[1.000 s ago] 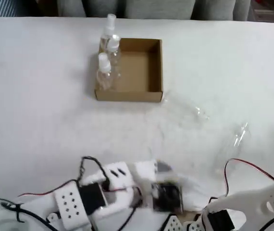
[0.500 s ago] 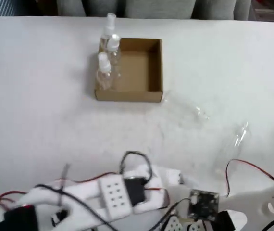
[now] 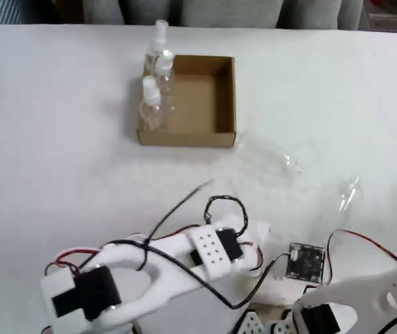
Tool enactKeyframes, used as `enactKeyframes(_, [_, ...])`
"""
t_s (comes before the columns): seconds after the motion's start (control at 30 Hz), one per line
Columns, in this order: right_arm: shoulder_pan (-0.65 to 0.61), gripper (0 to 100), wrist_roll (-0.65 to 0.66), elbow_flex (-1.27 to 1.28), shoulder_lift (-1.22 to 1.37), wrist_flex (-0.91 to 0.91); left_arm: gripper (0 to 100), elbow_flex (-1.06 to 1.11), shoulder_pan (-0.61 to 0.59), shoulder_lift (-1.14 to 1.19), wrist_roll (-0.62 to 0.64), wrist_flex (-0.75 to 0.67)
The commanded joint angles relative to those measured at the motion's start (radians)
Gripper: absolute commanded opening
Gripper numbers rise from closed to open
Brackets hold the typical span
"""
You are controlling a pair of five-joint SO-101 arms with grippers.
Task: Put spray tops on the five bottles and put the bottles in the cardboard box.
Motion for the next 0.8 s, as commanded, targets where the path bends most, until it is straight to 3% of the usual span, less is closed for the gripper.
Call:
enactKeyframes(0.0, [0.007,1.7,0.014,-0.008,-0.01,-0.012,17,-0.051,-0.004,0.025,-0.014,-0.057])
enactKeyframes(0.3, [0.005,1.7,0.014,-0.006,-0.01,-0.007,16,-0.078,-0.007,0.077,-0.012,-0.048])
enactKeyframes(0.43, [0.007,1.7,0.014,-0.009,-0.012,-0.007,2,-0.075,-0.005,0.077,-0.012,-0.049])
enactKeyframes(0.77, [0.019,1.7,0.014,-0.014,-0.019,-0.01,2,-0.06,-0.035,0.07,-0.003,-0.006])
